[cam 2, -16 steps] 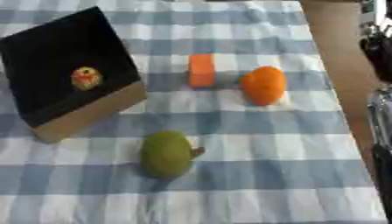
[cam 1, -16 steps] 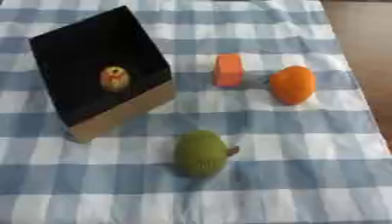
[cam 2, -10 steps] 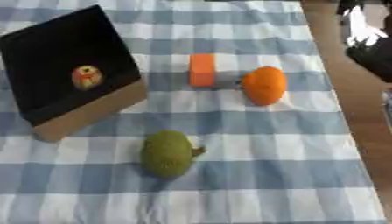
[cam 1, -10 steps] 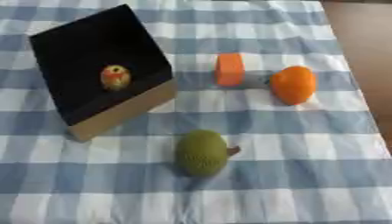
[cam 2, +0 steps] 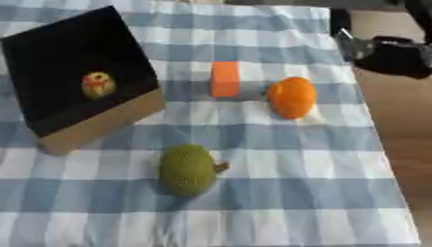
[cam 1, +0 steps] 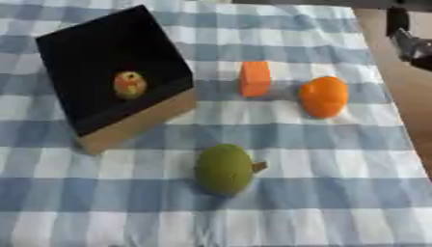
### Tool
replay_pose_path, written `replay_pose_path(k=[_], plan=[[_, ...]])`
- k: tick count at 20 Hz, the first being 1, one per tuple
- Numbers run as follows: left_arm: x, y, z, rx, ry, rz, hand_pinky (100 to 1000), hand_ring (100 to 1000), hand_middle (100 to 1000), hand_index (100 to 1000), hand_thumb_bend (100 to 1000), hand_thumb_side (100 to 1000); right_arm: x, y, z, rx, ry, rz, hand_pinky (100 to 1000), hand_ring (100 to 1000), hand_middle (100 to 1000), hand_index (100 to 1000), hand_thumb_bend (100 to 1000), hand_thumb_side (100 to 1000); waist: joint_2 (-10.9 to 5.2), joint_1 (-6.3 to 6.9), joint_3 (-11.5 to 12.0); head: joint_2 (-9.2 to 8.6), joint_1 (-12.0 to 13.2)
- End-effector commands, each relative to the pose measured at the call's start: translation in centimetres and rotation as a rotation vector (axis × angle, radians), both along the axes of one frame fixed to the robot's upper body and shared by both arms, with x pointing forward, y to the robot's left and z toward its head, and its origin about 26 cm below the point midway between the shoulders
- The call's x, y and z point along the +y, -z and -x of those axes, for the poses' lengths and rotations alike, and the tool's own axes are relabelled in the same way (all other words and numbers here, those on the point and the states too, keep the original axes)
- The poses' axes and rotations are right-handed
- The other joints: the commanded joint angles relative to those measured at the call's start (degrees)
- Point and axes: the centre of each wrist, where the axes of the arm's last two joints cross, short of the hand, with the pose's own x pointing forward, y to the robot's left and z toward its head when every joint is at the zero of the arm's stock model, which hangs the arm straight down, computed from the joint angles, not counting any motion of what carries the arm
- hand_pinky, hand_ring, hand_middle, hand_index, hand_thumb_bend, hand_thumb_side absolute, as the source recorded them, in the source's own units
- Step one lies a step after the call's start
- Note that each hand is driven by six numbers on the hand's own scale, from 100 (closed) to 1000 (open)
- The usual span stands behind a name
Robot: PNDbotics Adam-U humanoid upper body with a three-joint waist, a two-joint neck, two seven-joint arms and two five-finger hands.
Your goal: Pick up objects on the table and place them in the box.
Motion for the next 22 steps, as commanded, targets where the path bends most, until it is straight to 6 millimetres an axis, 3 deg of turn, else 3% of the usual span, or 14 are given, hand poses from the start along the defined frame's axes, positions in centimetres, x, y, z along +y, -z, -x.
replay_pose_path(k=[1,7,9,11,15,22], plan=[[0.3,-0.9,0.3,-0.027,0.001,-0.033,747,867,749,804,565,636,0.0,-1.6,0.6,0.022,0.044,0.115,854,889,747,862,100,315,-2.06,-0.88,0.1,0.38,-0.2],[0.2,-0.8,0.3,-0.022,0.006,-0.043,746,867,749,804,564,637,0.3,-2.8,0.3,0.172,0.075,0.23,864,910,773,879,100,433,-2.14,-1.3,0.3,0.57,-0.7],[0.2,-0.8,0.3,-0.02,0.007,-0.045,746,867,749,804,564,637,0.4,-3.2,-0.2,0.22,0.076,0.262,869,919,787,887,100,476,-2.21,-1.36,0.3,0.62,-1.0],[0.2,-0.8,0.3,-0.019,0.009,-0.046,746,868,749,803,564,637,0.6,-3.5,-0.9,0.271,0.072,0.305,876,935,813,905,100,582,-2.26,-1.39,0.4,0.68,-1.2],[0.2,-0.8,0.3,-0.015,0.011,-0.046,747,868,750,803,562,638,1.1,-3.9,-2.8,0.355,0.054,0.375,881,941,823,912,100,660,-2.32,-1.38,0.5,0.75,-1.3],[0.1,-0.6,0.3,-0.009,0.014,-0.043,746,870,750,803,561,639,2.4,-3.8,-6.9,0.433,0.046,0.449,883,941,831,915,100,691,-2.39,-1.23,0.5,1.08,-1.5]])
